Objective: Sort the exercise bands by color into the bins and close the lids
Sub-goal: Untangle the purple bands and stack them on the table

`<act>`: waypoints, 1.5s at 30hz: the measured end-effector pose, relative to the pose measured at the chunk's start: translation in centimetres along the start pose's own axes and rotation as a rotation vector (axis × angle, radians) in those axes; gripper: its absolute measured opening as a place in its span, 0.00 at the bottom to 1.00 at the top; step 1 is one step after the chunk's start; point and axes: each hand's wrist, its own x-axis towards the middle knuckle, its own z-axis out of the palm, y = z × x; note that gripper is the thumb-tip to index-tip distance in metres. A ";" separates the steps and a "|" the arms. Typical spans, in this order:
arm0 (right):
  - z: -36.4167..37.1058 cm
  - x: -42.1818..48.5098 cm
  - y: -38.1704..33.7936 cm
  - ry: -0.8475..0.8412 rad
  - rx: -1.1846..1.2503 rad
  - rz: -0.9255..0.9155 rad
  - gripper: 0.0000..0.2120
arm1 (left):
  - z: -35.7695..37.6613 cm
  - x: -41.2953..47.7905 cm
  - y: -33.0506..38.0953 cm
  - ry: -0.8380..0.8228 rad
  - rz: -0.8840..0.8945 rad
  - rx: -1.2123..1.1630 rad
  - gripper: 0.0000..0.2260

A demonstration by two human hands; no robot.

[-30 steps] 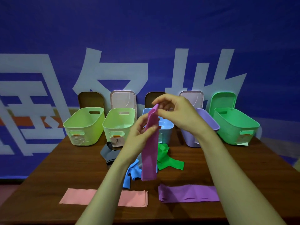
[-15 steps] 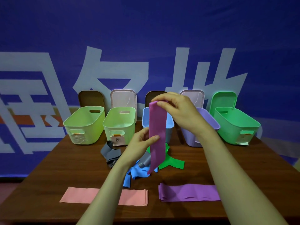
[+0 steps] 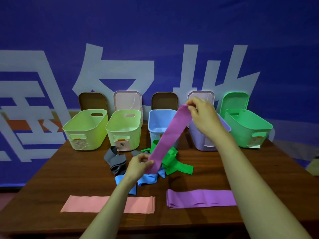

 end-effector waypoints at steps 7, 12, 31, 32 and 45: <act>0.0 -2.7 5.3 0.078 -0.049 0.253 0.11 | -0.5 -0.2 -1.7 0.133 -0.022 0.027 0.11; 0.9 -5.4 8.8 0.040 0.225 0.514 0.10 | 0.9 -0.8 -1.8 0.123 0.046 0.068 0.06; 1.3 -16.6 18.8 0.142 0.208 0.782 0.08 | 5.0 -2.8 -2.9 0.071 0.431 0.518 0.07; 1.2 -16.9 19.2 0.147 0.198 0.789 0.09 | 5.2 -3.1 -2.7 0.086 0.458 0.503 0.07; 3.7 -19.2 19.3 -0.028 0.062 0.771 0.09 | 11.9 0.0 -5.2 -0.017 -0.063 0.895 0.21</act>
